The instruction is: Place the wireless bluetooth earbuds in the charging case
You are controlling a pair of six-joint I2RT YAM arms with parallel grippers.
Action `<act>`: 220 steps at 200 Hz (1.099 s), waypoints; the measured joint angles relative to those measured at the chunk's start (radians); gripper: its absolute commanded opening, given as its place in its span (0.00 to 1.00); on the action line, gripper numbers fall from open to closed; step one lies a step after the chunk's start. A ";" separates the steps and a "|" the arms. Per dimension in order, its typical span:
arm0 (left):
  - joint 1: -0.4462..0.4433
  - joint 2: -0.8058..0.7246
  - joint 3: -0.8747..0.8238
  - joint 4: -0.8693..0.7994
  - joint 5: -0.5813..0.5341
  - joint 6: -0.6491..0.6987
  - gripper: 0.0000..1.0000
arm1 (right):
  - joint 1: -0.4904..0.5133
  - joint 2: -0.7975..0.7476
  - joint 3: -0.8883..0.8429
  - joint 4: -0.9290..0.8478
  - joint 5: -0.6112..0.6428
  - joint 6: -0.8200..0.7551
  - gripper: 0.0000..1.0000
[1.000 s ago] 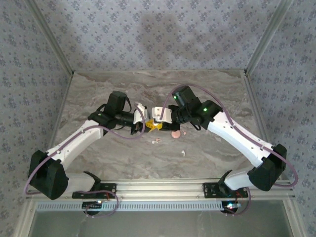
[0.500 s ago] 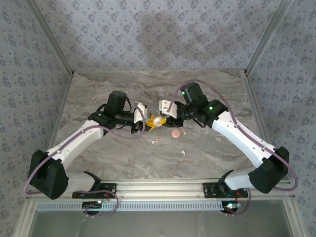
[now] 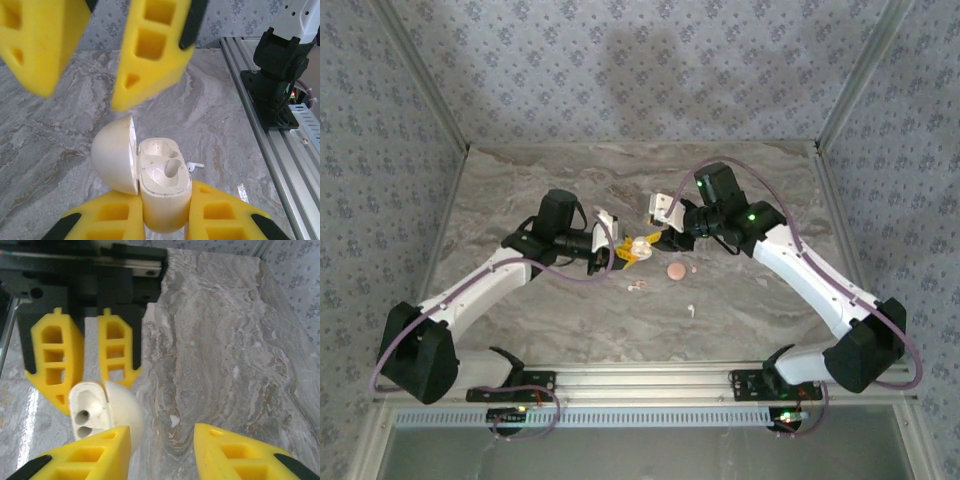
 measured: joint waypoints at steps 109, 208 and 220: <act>0.021 0.064 -0.245 0.500 -0.074 -0.340 0.12 | -0.084 -0.118 -0.102 0.011 0.165 0.638 0.51; 0.020 0.073 -0.348 0.712 -0.188 -0.479 0.12 | -0.024 0.035 -0.222 -0.436 0.417 1.155 0.45; 0.020 0.073 -0.348 0.714 -0.191 -0.481 0.12 | 0.002 0.068 -0.224 -0.449 0.433 1.194 0.45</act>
